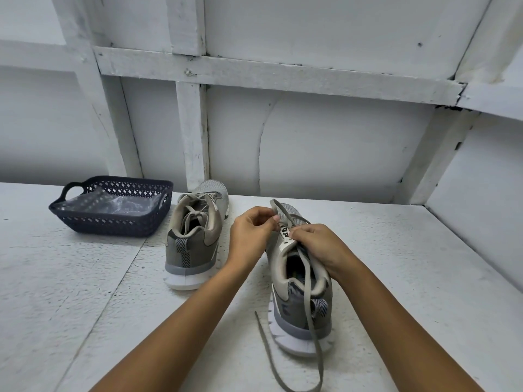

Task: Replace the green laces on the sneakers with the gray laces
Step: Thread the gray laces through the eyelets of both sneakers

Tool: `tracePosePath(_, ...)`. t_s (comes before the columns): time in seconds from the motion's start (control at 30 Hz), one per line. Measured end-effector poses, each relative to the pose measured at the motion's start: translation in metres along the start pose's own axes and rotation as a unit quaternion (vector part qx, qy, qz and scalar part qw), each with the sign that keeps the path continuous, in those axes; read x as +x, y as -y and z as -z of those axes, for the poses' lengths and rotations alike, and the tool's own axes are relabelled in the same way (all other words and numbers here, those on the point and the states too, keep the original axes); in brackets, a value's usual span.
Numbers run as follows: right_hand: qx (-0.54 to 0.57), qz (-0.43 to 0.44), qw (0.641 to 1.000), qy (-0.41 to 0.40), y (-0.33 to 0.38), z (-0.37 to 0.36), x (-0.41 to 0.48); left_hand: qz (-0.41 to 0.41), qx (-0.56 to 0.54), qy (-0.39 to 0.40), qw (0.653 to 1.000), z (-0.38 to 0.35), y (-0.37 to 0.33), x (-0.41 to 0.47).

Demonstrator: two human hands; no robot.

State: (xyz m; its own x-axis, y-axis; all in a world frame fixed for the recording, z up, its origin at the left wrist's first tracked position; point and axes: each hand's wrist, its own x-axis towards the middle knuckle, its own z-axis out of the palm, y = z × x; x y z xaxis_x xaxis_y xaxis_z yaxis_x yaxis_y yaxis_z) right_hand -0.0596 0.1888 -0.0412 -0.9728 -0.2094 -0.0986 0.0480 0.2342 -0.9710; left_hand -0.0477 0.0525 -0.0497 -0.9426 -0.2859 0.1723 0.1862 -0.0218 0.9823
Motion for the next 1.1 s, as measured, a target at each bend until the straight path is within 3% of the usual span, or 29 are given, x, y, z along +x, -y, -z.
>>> tracePosePath(0.67, 0.001, 0.004, 1.0, 0.001, -0.004, 0.0, 0.003, -0.126, 0.14, -0.008, 0.982, -0.005, 0.013, -0.002)
tracePosePath(0.9, -0.004, -0.005, 1.0, -0.01, -0.008, 0.0, 0.006, -0.169, 0.187, 0.038, 0.967, -0.004, 0.009, 0.0)
tracePosePath(1.1, -0.028, -0.003, 0.999, -0.022, -0.007, -0.004, 0.005, -0.084, 0.182, 0.067, 0.977, 0.002, 0.008, 0.006)
